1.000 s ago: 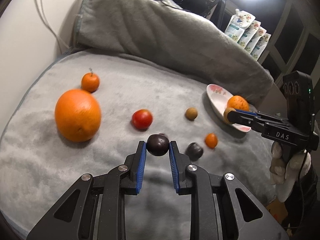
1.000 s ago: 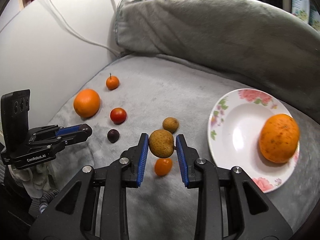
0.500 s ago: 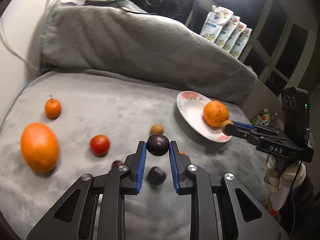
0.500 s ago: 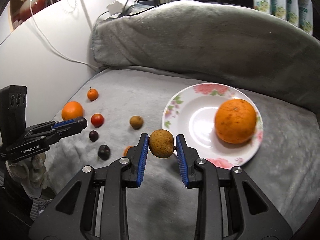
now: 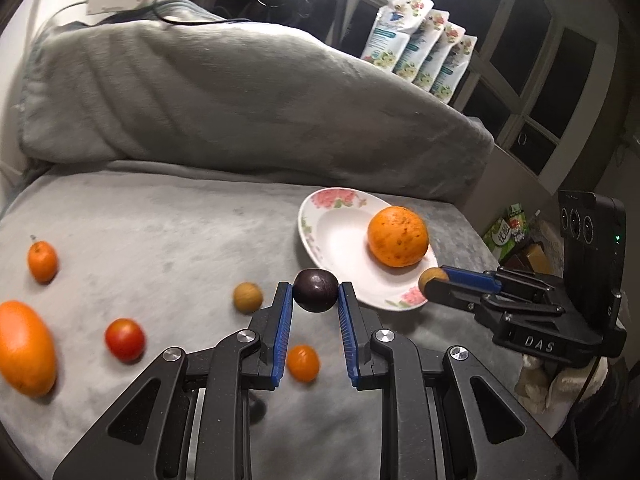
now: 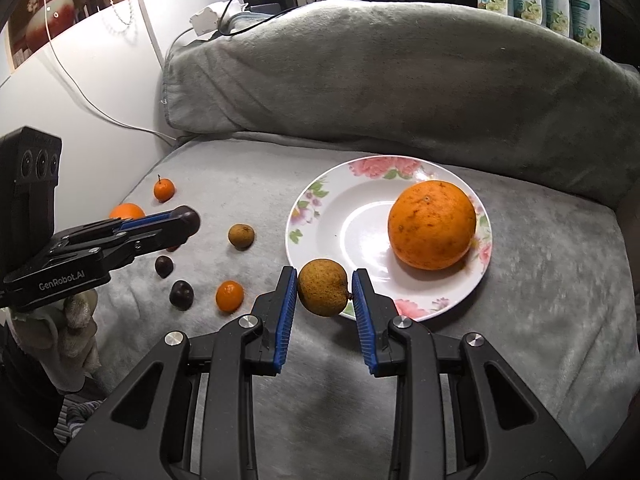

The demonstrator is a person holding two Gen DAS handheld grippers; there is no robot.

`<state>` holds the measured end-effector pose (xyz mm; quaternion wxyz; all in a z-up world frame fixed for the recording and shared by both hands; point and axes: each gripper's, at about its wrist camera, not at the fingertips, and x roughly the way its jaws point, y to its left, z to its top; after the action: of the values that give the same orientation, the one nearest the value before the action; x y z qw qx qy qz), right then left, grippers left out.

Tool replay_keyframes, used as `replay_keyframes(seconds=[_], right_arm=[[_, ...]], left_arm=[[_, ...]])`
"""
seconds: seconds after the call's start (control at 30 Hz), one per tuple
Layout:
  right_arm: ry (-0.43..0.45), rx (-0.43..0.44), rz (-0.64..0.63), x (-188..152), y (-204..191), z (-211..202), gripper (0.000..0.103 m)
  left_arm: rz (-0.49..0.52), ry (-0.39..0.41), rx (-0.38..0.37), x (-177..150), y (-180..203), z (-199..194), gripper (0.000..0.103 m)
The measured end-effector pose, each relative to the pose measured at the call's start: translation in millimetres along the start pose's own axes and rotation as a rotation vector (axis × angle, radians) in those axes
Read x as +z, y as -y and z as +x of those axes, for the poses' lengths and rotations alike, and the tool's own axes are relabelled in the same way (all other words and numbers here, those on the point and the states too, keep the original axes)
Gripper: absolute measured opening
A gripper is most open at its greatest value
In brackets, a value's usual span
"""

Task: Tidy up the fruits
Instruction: 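Carry both fruits over the plate and open both tools to release them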

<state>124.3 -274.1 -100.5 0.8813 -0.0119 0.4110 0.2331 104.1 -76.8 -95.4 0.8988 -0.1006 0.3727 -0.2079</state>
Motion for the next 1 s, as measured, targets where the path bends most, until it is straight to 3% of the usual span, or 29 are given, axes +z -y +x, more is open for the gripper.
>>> replay_keyframes(seconds=[1.0], right_arm=[[-0.040, -0.005, -0.009, 2.8, 11.8, 22.0, 0.030]], left_arm=[[0.045, -0.078, -0.015, 22.5, 14.9, 58.1, 0.022]])
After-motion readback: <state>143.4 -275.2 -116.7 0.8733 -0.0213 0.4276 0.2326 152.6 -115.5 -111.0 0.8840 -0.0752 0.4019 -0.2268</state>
